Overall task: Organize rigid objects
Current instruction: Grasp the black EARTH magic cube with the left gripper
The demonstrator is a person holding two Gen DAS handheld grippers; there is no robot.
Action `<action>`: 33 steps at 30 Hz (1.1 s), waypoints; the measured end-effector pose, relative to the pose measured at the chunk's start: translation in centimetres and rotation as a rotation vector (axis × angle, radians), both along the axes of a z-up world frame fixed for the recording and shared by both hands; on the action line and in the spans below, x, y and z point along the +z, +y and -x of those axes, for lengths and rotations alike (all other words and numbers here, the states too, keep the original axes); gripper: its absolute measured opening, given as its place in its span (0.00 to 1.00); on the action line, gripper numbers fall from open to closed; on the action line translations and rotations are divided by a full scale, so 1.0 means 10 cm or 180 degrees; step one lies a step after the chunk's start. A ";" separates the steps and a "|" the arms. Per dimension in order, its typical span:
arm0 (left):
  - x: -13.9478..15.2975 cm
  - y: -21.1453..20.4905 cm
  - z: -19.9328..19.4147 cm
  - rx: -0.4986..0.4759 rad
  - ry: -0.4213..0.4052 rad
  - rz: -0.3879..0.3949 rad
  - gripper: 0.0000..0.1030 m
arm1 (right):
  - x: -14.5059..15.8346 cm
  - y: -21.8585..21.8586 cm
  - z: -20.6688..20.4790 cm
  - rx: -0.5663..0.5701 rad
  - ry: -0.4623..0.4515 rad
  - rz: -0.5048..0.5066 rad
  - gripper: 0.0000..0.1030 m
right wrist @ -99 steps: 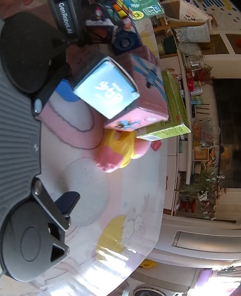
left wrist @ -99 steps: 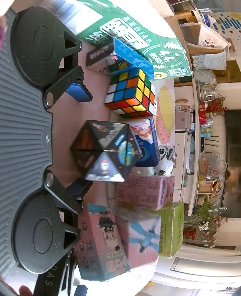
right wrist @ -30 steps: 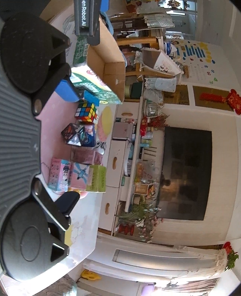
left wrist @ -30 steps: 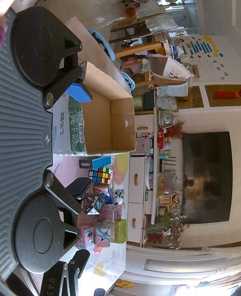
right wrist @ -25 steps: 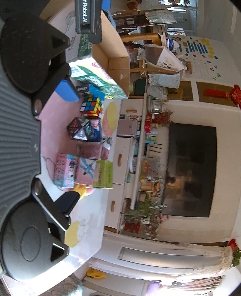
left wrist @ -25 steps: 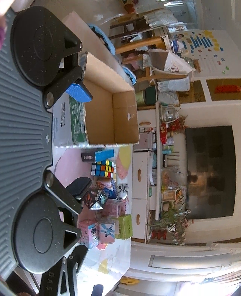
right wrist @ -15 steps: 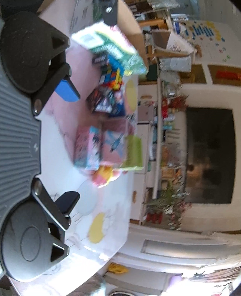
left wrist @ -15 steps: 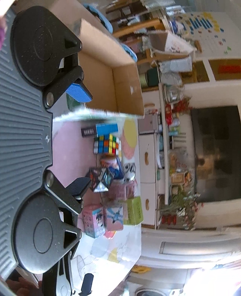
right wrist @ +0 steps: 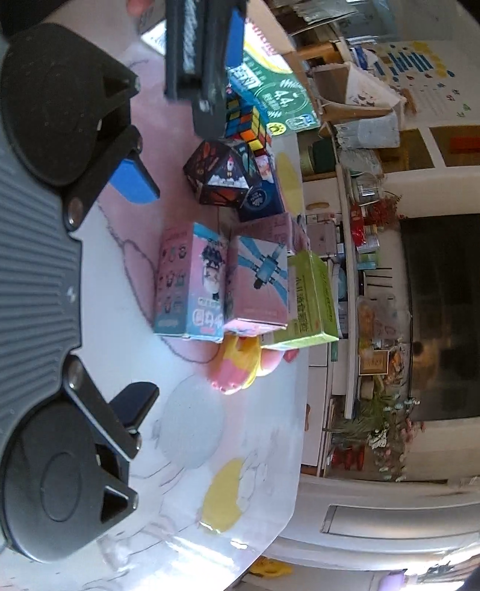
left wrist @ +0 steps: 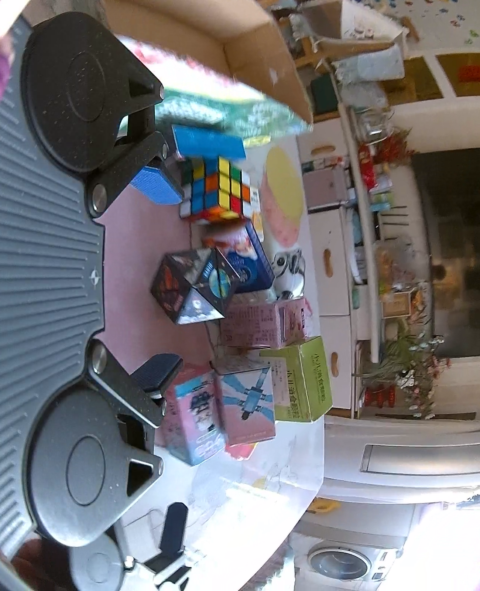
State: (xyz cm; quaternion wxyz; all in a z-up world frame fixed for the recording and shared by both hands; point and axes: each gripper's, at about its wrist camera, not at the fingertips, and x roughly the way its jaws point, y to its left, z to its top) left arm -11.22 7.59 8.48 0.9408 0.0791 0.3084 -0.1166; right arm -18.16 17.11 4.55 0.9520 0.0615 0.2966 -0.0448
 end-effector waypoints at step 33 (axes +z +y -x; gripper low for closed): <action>-0.04 0.13 -0.72 0.0232 0.0522 0.0104 0.69 | -0.06 0.06 -0.53 -0.0066 0.0016 0.0340 0.83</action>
